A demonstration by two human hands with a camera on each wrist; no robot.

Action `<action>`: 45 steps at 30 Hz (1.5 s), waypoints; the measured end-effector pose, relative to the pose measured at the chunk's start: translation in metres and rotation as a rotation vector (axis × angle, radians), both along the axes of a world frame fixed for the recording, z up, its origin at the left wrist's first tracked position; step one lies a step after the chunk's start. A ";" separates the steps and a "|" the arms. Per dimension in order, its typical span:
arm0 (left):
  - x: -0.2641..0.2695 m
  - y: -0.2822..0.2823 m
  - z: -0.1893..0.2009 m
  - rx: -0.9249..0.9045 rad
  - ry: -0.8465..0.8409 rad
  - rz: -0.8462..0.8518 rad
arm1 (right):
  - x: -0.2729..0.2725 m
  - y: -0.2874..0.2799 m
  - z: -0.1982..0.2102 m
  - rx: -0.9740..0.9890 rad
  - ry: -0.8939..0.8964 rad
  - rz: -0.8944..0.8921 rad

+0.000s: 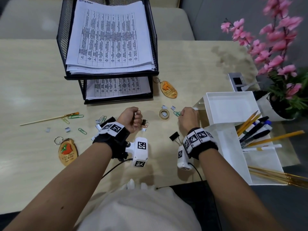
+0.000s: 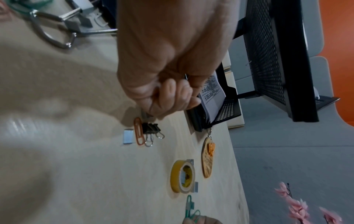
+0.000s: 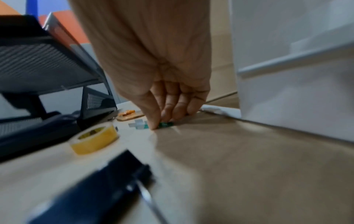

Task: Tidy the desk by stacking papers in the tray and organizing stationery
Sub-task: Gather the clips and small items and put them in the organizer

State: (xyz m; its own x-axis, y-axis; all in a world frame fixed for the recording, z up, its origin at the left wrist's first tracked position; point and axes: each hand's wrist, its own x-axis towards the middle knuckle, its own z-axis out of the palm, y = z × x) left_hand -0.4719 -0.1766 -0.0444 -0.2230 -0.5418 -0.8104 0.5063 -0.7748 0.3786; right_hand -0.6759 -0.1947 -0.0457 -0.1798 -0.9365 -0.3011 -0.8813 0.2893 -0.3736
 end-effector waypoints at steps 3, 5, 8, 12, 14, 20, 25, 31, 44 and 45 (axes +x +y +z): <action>-0.004 0.002 0.002 -0.005 -0.015 0.000 | 0.003 0.002 0.006 0.028 0.026 0.023; -0.008 0.005 0.004 -0.006 -0.031 0.013 | 0.005 0.008 0.009 0.033 -0.002 0.020; -0.010 0.011 0.005 -0.004 -0.044 0.094 | 0.007 0.014 0.015 -0.004 -0.131 -0.044; -0.004 0.024 0.006 -0.022 0.036 0.206 | 0.033 0.026 0.047 -0.085 -0.404 0.029; -0.002 0.029 0.007 -0.039 0.083 0.248 | 0.057 0.039 0.066 -0.049 -0.515 0.182; 0.018 0.045 0.006 0.043 0.069 0.236 | 0.086 0.046 0.058 -0.094 -0.605 0.201; 0.052 0.068 0.000 0.087 0.076 0.221 | 0.087 0.055 0.014 -0.067 -0.253 0.495; 0.081 0.087 0.003 0.059 0.067 0.311 | 0.088 0.061 0.002 -0.135 -0.094 0.497; 0.102 0.098 0.002 0.046 0.017 0.365 | 0.082 0.063 -0.004 -0.127 -0.267 0.287; 0.101 0.098 0.002 0.050 0.018 0.358 | 0.080 0.064 -0.003 -0.142 -0.268 0.276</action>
State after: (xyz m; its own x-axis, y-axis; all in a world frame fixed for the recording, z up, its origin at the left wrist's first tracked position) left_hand -0.3708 -0.0782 -0.0426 -0.0406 -0.5478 -0.8356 0.7555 -0.5641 0.3332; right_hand -0.5960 -0.1304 -0.0491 0.1516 -0.9742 -0.1674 -0.7844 -0.0156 -0.6201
